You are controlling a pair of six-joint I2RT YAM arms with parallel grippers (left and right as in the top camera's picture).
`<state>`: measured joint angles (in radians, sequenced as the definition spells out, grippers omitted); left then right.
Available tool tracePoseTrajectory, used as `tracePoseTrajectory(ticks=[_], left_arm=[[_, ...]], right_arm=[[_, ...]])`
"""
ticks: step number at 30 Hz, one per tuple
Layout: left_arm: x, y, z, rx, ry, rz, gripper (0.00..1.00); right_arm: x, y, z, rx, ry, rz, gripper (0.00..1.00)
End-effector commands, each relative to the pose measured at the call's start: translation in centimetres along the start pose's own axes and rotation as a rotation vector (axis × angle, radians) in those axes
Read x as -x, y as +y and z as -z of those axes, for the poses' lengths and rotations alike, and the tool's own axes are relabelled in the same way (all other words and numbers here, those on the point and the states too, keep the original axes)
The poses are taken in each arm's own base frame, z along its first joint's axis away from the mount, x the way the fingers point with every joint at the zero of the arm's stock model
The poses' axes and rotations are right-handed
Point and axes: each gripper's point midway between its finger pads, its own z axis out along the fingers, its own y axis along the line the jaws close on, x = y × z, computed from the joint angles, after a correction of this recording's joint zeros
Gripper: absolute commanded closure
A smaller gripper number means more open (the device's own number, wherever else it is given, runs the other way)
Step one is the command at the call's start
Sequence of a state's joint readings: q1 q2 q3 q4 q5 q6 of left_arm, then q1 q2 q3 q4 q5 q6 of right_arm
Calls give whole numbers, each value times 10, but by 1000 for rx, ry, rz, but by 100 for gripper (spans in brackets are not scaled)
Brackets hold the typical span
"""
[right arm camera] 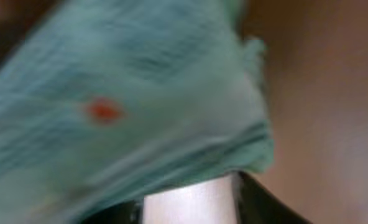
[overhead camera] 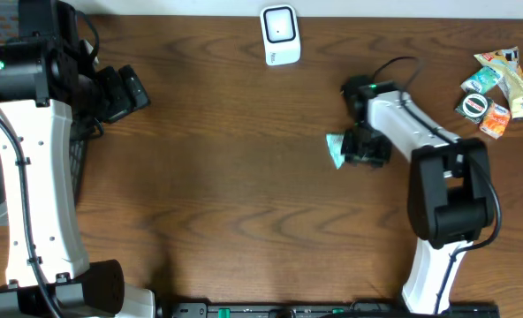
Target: Scan the item barcode
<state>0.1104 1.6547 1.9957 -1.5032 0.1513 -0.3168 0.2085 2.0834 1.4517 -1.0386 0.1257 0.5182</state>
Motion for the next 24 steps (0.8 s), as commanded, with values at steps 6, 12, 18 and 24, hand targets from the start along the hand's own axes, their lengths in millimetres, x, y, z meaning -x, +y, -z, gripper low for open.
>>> tracePoseTrajectory(ticks=[6, 12, 18, 24], left_arm=[[1, 1, 5, 1, -14, -1, 2], [1, 1, 5, 1, -14, -1, 2], [1, 1, 5, 1, -14, -1, 2], [1, 1, 5, 1, -14, -1, 2]], right_arm=[[33, 49, 30, 462, -45, 150, 37], [34, 73, 77, 791, 16, 152, 40], [38, 55, 77, 816, 153, -152, 36], [28, 65, 77, 798, 168, -119, 59]])
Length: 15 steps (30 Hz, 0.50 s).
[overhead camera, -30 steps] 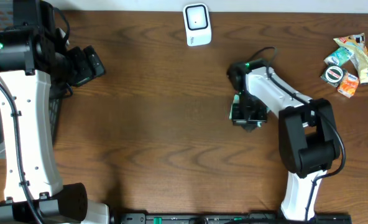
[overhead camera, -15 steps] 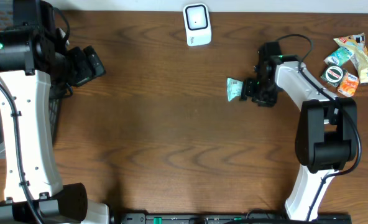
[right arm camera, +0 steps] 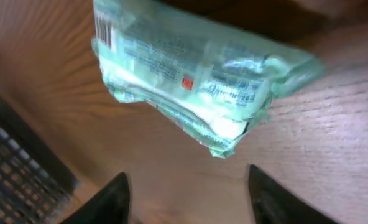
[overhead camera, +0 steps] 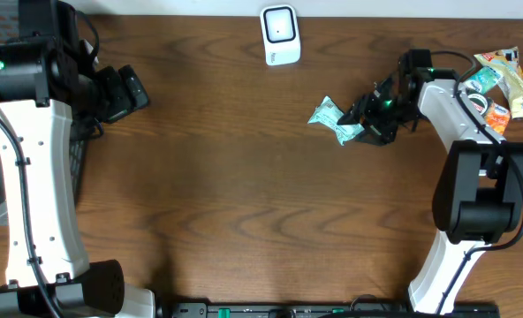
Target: Scan the item barcode
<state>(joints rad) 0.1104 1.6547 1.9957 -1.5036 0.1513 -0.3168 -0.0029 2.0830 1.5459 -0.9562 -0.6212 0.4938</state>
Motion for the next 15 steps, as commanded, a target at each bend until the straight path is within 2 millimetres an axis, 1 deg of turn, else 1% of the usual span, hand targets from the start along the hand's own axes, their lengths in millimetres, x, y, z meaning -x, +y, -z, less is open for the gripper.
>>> tracePoseTrajectory(ticks=[1, 3, 4, 6, 8, 10, 13, 14, 15], left_arm=[[1, 1, 5, 1, -15, -1, 2], [1, 1, 5, 0, -15, -1, 2], [1, 1, 5, 1, -15, -1, 2], [1, 1, 5, 1, -15, -1, 2], [1, 1, 5, 1, -15, -1, 2], [1, 1, 5, 1, -15, -1, 2], [1, 1, 5, 1, -15, -1, 2], [1, 1, 5, 1, -15, -1, 2], [1, 1, 5, 1, -15, -1, 2]], right_arm=[[-14, 22, -5, 21, 22, 61, 69], [-18, 21, -13, -43, 11, 74, 88], [-19, 18, -17, -89, -6, 62, 90], [-20, 9, -24, -196, -48, 17, 90], [-26, 0, -32, -287, -77, -30, 92], [-25, -10, -34, -354, -120, -62, 93], [-11, -28, -24, -462, -224, -104, 92], [0, -33, -18, -481, -272, -117, 90], [8, -33, -15, -470, -299, -114, 89]])
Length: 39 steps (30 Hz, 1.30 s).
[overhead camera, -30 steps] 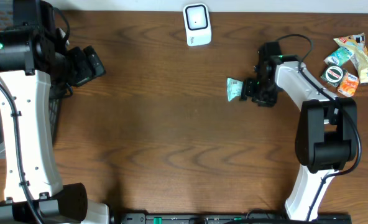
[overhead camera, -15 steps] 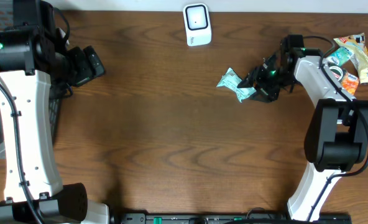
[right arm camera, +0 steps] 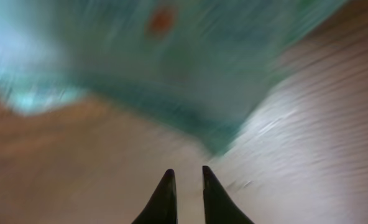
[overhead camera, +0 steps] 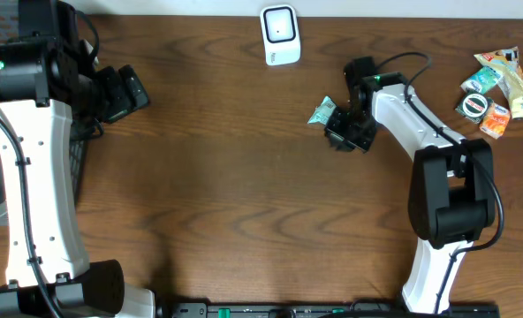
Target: Scan the item barcode
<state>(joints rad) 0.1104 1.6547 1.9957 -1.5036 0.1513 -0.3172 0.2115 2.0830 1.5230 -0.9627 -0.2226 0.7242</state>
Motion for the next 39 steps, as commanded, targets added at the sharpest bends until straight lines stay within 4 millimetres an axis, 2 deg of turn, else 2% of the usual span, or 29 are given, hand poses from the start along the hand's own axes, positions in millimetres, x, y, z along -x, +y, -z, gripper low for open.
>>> tracePoseTrajectory(ticks=[1, 6, 8, 10, 13, 15, 20, 22, 24, 29, 36, 39], left_arm=[[1, 1, 5, 1, -15, -1, 2], [1, 1, 5, 1, -15, -1, 2], [1, 1, 5, 1, -15, -1, 2], [1, 1, 5, 1, -15, -1, 2], [1, 1, 5, 1, -15, -1, 2], [1, 1, 5, 1, -15, -1, 2], [1, 1, 5, 1, -15, -1, 2], [1, 1, 5, 1, -15, -1, 2], [1, 1, 5, 1, -15, -1, 2], [1, 1, 5, 1, -15, -1, 2], [1, 1, 5, 1, -15, -1, 2], [1, 1, 5, 1, -15, -1, 2]], right_arm=[[43, -25, 12, -76, -181, -93, 87], [74, -19, 24, 19, -246, -42, 81], [83, -12, 36, 100, -234, -27, 76], [86, 1, 47, 199, -207, 8, 66], [85, 30, 62, 387, -171, 119, 47], [80, 39, 66, 448, -147, 151, 32], [57, 27, 51, 352, -63, 82, 15], [51, 13, 39, 255, -48, -49, 1], [51, 10, 28, 233, -58, -140, 1], [70, 26, 21, 334, -144, -129, 2], [85, 21, 13, 309, -199, -175, 10], [85, 20, 5, 303, -187, -187, 12]])
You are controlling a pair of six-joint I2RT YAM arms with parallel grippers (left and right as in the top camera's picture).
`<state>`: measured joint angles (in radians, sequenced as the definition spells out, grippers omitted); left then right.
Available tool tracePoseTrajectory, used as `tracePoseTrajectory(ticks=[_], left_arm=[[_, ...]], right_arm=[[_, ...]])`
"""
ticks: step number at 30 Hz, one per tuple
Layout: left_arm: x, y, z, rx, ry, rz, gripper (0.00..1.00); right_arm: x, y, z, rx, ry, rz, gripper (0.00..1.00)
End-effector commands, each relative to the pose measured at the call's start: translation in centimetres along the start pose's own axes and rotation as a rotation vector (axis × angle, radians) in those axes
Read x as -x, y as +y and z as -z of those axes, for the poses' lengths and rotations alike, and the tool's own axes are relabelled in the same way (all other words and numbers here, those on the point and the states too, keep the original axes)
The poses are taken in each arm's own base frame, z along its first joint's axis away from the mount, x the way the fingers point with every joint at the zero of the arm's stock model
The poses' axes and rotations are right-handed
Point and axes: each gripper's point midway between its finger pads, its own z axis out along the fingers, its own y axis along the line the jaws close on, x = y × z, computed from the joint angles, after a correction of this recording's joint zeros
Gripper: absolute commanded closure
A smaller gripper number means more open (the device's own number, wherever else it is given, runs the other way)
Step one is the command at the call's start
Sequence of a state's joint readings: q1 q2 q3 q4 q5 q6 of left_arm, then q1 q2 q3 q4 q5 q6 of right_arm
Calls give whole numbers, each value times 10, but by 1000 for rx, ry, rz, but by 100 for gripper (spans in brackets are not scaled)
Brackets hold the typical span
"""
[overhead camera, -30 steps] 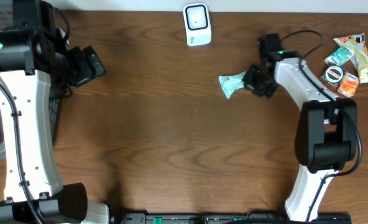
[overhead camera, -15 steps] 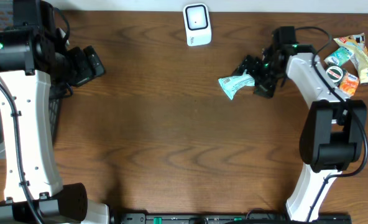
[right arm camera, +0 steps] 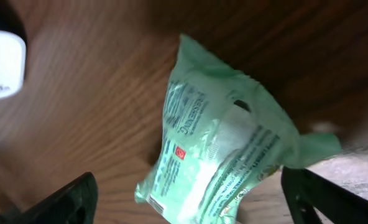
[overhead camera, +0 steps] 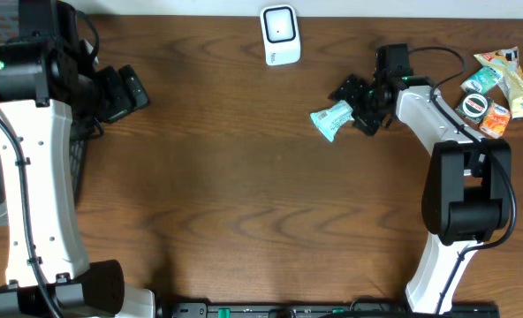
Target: Scan the item barcode
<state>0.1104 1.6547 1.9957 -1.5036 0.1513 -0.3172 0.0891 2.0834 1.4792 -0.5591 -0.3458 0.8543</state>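
A green crinkled snack packet (overhead camera: 332,117) lies on the brown table, right of centre. In the right wrist view the packet (right arm camera: 221,155) shows printed text, a small red mark and a barcode strip at its lower edge. My right gripper (overhead camera: 355,105) is just right of the packet and open wide, and the gripper (right arm camera: 190,190) has one black finger (right arm camera: 66,199) on each side of the packet without touching it. The white scanner (overhead camera: 280,35) stands at the back edge, and the scanner (right arm camera: 0,65) also shows at the wrist view's left. My left gripper (overhead camera: 125,93) hovers far left, its jaws unclear.
A pile of small snack packets (overhead camera: 496,79) lies at the far right back corner. A dark mesh basket (overhead camera: 74,168) sits at the left edge, partly under the left arm.
My right gripper was shut with its fingertips together beside the packet; now it is open wide and sits further back and right. The packet has turned and lies a little lower.
At first the packet filled the right wrist view, right at the gripper near the table's middle. Then it lay further back on the table, with the gripper open to its right. Then the gripper was shut beside it, and now it stands open around it.
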Motion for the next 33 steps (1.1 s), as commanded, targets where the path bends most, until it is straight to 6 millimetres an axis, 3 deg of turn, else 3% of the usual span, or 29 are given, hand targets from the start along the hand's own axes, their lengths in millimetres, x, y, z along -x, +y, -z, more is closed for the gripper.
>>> tracePoseTrajectory(ticks=[1, 6, 8, 13, 18, 21, 27, 28, 33], left_arm=[[1, 1, 5, 1, -15, -1, 2], [1, 1, 5, 1, -15, -1, 2], [1, 1, 5, 1, -15, -1, 2], [1, 1, 5, 1, -15, -1, 2], [1, 1, 5, 1, -15, -1, 2], [1, 1, 5, 1, -15, -1, 2], [1, 1, 5, 1, -15, -1, 2], [1, 1, 5, 1, -15, -1, 2], [1, 1, 5, 1, -15, -1, 2]], right_arm=[[-3, -13, -13, -40, 10, -42, 13], [-14, -20, -31, -69, 48, -38, 18], [-17, -21, -35, -78, 53, -28, 31], [-20, -13, -38, -60, 47, 41, 51], [-27, -7, -39, -39, 72, 115, 94], [-31, 3, -34, 18, 113, 144, 99], [-52, 57, 13, 296, 231, 334, 99], [-63, 74, 32, 377, 246, 424, 99], [-94, 113, 86, 548, 240, 655, 99]])
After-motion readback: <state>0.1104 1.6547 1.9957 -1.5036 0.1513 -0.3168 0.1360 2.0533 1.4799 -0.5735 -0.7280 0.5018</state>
